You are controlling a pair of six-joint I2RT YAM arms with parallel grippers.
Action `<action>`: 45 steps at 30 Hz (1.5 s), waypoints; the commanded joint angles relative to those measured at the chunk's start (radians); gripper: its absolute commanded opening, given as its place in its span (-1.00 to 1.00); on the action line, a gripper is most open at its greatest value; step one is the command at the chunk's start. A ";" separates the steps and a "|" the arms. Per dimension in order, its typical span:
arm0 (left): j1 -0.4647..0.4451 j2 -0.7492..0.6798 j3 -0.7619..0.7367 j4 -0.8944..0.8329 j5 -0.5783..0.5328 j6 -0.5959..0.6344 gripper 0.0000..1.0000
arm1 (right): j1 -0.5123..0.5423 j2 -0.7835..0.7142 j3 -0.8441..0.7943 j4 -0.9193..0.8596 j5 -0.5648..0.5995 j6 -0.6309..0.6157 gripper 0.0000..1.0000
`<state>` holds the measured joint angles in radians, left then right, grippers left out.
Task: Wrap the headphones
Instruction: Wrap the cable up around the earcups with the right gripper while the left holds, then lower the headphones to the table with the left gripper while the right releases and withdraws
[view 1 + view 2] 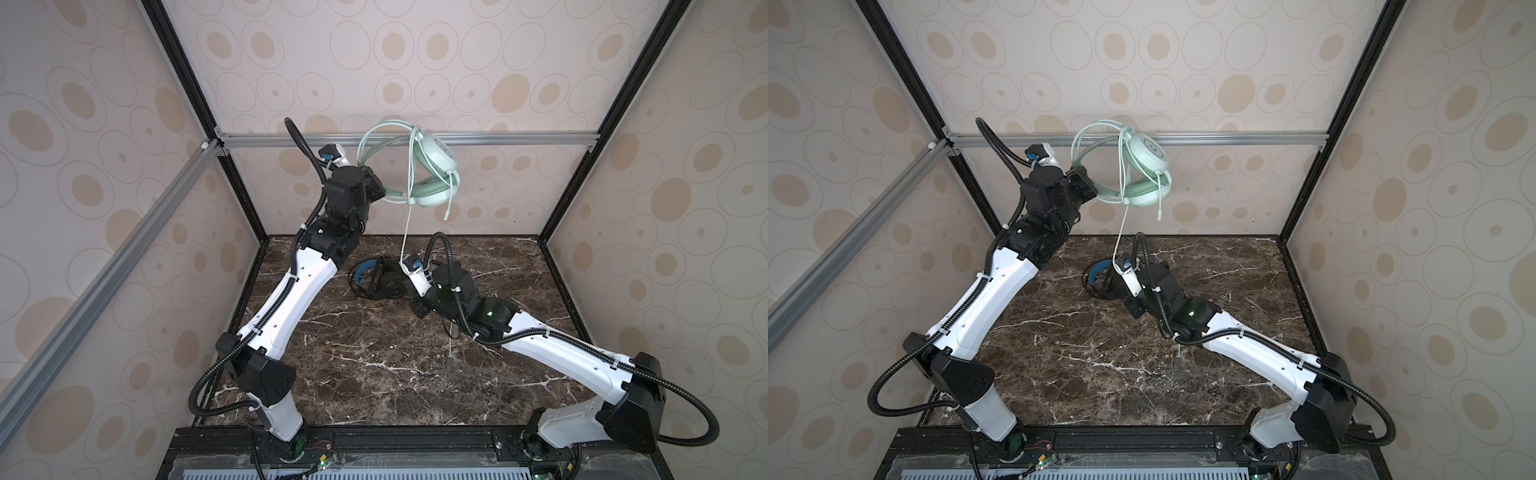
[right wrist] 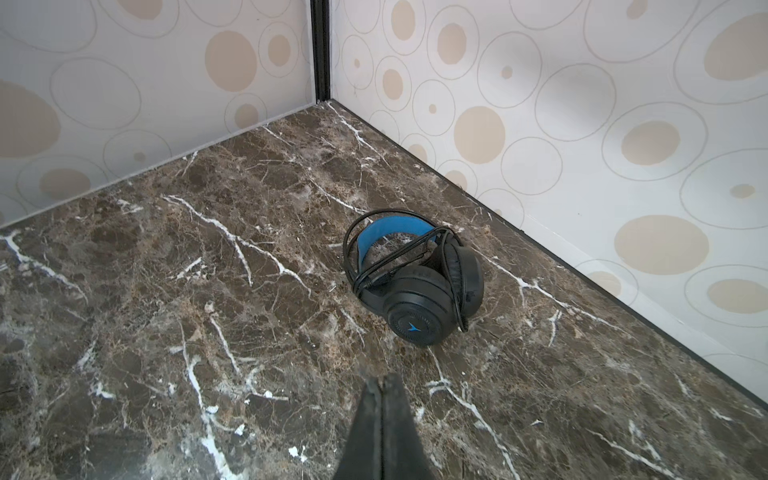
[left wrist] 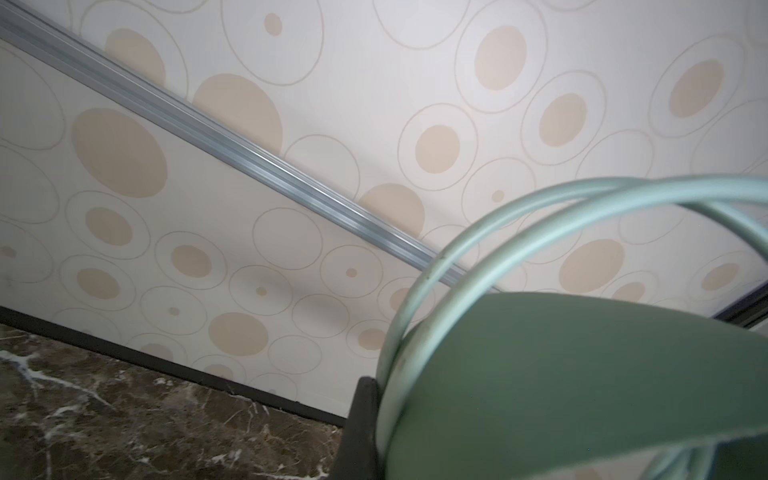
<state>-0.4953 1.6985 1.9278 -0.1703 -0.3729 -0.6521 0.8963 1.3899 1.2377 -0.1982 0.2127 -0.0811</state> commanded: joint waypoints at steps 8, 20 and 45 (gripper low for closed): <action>-0.009 -0.121 -0.332 0.123 -0.231 0.252 -1.00 | 0.035 0.024 0.282 -0.227 0.072 -0.133 -1.00; -0.050 -0.355 -0.609 -0.008 -0.074 0.475 -1.00 | -0.052 0.105 0.481 -0.368 0.179 -0.354 -1.00; -0.050 -0.526 -0.566 -0.206 0.518 0.477 -1.00 | -0.332 0.087 0.422 -0.359 0.033 -0.143 -0.81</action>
<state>-0.5457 1.2114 1.2972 -0.3832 0.0223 -0.1528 0.5911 1.5219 1.6772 -0.6090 0.2390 -0.2890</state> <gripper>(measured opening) 0.067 0.094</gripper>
